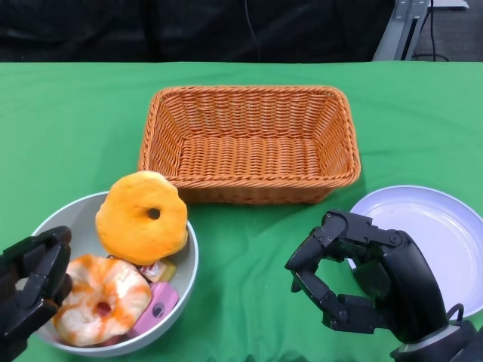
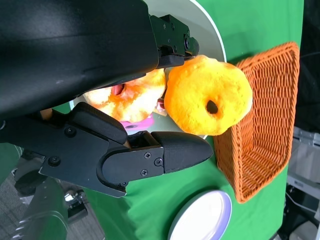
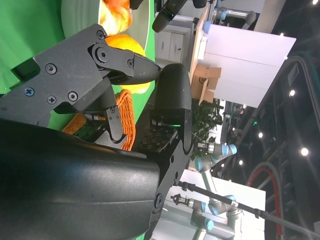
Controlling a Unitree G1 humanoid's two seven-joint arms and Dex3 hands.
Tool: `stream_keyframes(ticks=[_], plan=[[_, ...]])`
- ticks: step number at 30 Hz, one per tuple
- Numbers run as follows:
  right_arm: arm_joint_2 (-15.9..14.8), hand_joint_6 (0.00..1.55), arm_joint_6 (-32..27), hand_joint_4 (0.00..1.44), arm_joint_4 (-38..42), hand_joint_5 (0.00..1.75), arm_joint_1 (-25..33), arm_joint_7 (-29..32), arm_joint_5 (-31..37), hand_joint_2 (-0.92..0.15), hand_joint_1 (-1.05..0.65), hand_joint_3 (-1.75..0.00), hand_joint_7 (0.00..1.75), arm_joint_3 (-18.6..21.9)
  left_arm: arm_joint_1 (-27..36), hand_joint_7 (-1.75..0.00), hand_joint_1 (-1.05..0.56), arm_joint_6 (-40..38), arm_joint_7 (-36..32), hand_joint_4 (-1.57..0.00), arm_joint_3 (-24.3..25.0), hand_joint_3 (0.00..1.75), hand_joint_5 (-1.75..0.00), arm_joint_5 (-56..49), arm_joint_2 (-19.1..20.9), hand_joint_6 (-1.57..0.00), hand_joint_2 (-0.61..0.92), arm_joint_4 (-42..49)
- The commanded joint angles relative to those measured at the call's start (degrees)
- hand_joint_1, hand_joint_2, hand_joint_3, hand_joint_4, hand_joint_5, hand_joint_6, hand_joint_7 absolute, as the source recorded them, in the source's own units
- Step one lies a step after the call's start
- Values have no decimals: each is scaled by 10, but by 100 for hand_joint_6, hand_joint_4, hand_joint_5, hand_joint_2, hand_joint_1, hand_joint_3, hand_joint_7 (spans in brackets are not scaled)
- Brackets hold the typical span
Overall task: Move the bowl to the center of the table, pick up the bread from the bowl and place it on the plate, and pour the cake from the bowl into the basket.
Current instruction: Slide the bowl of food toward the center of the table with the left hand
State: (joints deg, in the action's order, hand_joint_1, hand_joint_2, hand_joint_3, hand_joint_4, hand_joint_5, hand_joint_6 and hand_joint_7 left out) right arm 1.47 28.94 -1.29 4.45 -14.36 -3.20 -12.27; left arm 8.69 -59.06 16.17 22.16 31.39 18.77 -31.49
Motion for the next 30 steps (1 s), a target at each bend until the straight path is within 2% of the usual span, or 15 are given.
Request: stream_keyframes(ticks=[1, 20, 30], plan=[[-4, 81, 3, 83, -4, 143, -1, 2, -2, -56, -32, -83, 112, 4, 9, 0, -78, -3, 12, -1, -14, 66, 0, 16, 1, -3, 92, 1], [-3, 80, 6, 82, -2, 145, -1, 1, -3, -57, -33, -82, 114, 4, 24, 0, -77, 6, 12, 0, -52, 68, 0, 36, 12, 0, 92, -11], [-4, 80, 5, 83, 1, 143, -1, 1, -2, -56, -32, -83, 114, 3, 44, -2, -79, 71, 0, -5, -53, 66, -3, 26, -4, -6, 92, -25]])
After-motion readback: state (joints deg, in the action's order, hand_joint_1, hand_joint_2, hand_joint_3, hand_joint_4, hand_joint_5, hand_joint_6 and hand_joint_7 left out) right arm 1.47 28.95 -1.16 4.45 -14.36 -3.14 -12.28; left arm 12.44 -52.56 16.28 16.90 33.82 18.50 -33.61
